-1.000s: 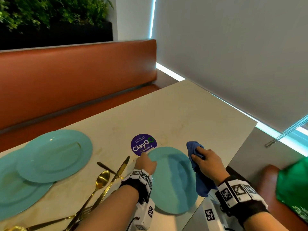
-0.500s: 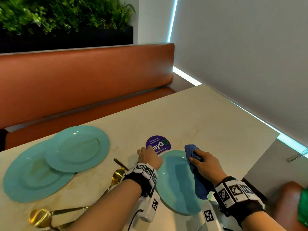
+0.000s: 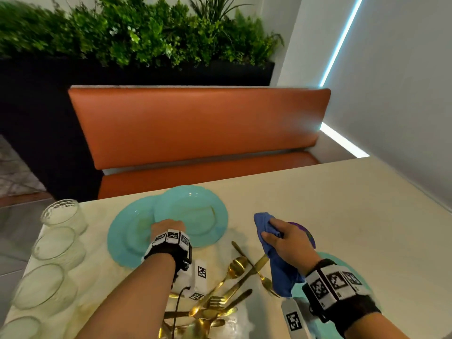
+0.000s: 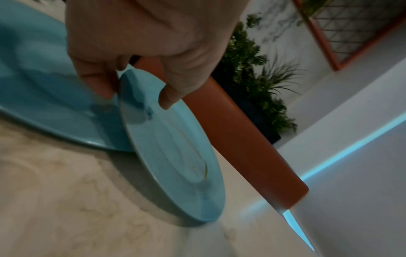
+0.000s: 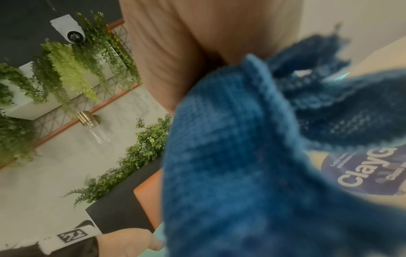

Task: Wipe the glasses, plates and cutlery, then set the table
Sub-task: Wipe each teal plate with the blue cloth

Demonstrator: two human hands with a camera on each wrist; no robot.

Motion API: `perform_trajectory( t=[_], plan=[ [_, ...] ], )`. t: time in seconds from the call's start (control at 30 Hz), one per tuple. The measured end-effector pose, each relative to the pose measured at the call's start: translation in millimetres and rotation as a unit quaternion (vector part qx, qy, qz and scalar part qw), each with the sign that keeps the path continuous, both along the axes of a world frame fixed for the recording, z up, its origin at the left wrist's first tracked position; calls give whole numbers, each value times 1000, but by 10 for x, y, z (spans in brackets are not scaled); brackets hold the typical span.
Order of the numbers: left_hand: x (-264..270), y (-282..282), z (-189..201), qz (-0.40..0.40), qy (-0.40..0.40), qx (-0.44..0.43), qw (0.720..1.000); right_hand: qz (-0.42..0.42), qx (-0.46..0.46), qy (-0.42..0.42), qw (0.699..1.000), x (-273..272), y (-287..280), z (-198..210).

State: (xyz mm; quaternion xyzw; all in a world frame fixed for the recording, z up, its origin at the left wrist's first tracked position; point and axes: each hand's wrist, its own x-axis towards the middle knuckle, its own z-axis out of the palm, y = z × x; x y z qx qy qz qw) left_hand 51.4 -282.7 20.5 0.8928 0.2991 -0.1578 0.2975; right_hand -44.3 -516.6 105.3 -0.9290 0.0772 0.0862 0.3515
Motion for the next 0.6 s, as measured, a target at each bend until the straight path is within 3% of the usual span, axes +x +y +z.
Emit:
perform_trajectory(
  t=[0.1,0.17,0.27,0.33,0.47,0.6],
  plan=[
    [-12,34,8,-23,3,-48,999,-11,-5,27,1000,-6,87,-31],
    [14,86,-52,3,-14,-119,993,-24,-13,44,999,-25,112,-42],
    [50,113,-99,140,-83,-262,951,-30,-23,55,998,-42,126,-47],
    [122,126,-104,197,-152,-344,905,-31,-28,52,998,-38,168,-26],
    [-140,180,348,185,-200,-459,846,-12,-48,20,999,-14,308,63],
    [-364,367,481,166,-182,-542,804,23,-119,-23,992,72,473,60]
  ],
)
